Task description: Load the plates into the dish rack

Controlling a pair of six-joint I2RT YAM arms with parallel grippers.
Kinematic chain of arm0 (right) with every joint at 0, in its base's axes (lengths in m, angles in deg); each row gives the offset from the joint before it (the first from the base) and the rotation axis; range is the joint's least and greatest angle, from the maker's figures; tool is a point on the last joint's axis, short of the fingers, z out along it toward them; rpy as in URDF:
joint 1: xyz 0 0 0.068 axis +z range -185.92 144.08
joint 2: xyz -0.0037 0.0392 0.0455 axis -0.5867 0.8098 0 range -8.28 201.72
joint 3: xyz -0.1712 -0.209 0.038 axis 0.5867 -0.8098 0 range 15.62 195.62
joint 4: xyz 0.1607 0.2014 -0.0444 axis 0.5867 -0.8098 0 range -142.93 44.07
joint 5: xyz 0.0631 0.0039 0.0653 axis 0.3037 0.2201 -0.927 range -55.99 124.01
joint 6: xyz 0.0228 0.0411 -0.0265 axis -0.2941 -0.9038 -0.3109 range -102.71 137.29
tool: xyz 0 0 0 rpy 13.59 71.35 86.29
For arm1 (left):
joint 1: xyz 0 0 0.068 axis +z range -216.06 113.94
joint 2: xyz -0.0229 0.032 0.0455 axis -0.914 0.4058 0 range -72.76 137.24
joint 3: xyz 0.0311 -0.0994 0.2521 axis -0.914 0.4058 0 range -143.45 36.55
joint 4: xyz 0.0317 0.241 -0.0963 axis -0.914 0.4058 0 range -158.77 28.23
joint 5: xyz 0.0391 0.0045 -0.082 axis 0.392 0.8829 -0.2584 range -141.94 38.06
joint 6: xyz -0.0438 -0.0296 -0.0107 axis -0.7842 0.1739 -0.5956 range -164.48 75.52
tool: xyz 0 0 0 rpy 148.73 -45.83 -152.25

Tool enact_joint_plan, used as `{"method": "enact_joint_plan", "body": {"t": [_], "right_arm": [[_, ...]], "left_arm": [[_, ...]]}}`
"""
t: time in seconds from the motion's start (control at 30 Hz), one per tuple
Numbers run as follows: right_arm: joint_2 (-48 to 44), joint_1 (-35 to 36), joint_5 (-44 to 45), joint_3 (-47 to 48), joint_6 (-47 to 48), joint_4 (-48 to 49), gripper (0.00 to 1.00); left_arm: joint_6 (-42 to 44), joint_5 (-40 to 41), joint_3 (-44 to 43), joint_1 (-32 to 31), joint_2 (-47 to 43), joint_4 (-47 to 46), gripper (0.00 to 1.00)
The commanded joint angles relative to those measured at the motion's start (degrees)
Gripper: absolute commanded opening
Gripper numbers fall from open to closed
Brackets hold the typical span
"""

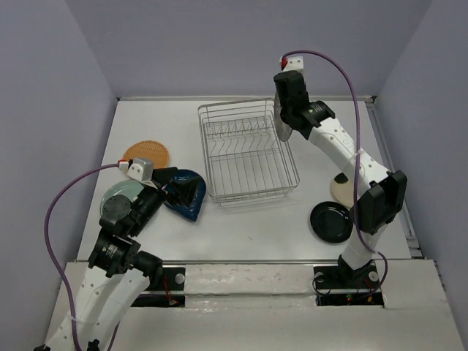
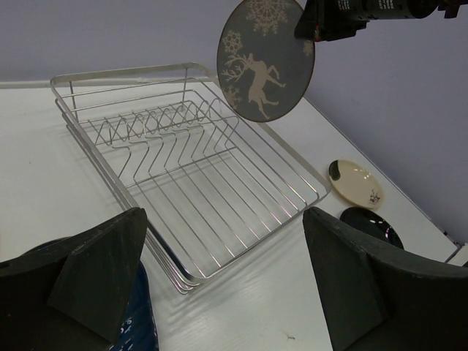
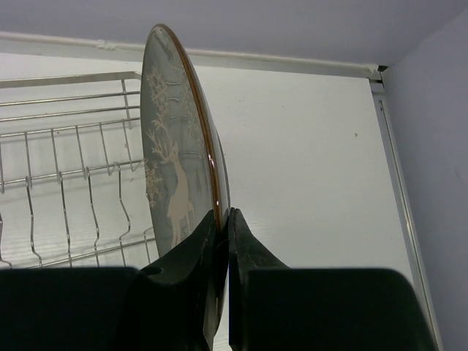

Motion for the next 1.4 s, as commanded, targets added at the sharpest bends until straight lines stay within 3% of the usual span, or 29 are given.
{"method": "enact_joint_plan", "body": {"t": [0.0,0.77,0.87,0.9,0.93,1.0,1.07,1.23,1.33,1.37], "right_arm": [[-1.4,1.2,3.2,4.4,0.5,7.3,0.07],[8.4,1.7,1.4,1.5,-1.9,7.7,0.07],[9.2,1.7,2.6,2.0,-1.7,7.5,0.29],[9.2,1.7,2.6,2.0,-1.7,7.4,0.43],[8.9,1.7,2.6,2.2,-1.8,7.4,0.65],[7.4,1.1,1.1,2.2,-2.6,6.8,0.77],[5.8,0.4,-0.5,1.9,-4.8,6.1,0.81],[-5.9,-4.1,-7.5,-8.9,-12.2,5.3,0.79],[-13.5,-7.4,-9.7,-19.3,-20.4,5.7,0.71],[-19.3,-11.8,-11.0,-28.1,-25.9,6.4,0.6]], "left_arm": [[0.8,-0.5,-2.3,0.1,-0.2,-2.3,0.99],[0.8,-0.5,-2.3,0.0,-0.4,-2.3,0.99],[0.8,-0.5,-2.3,0.0,-0.4,-2.3,0.99],[0.8,-0.5,-2.3,0.0,-0.3,-2.3,0.99],[0.8,-0.6,-2.3,0.0,-0.3,-2.3,0.99],[0.7,-0.6,-2.3,-0.1,-0.2,-2.3,0.99],[0.7,-0.6,-2.3,-0.2,-0.3,-2.4,0.99],[0.7,-0.7,-2.3,-0.5,-0.8,-2.4,0.99],[0.7,-0.7,-2.3,-0.8,-1.4,-2.4,0.99],[0.7,-0.6,-2.3,-1.1,-1.8,-2.5,0.99]]}}
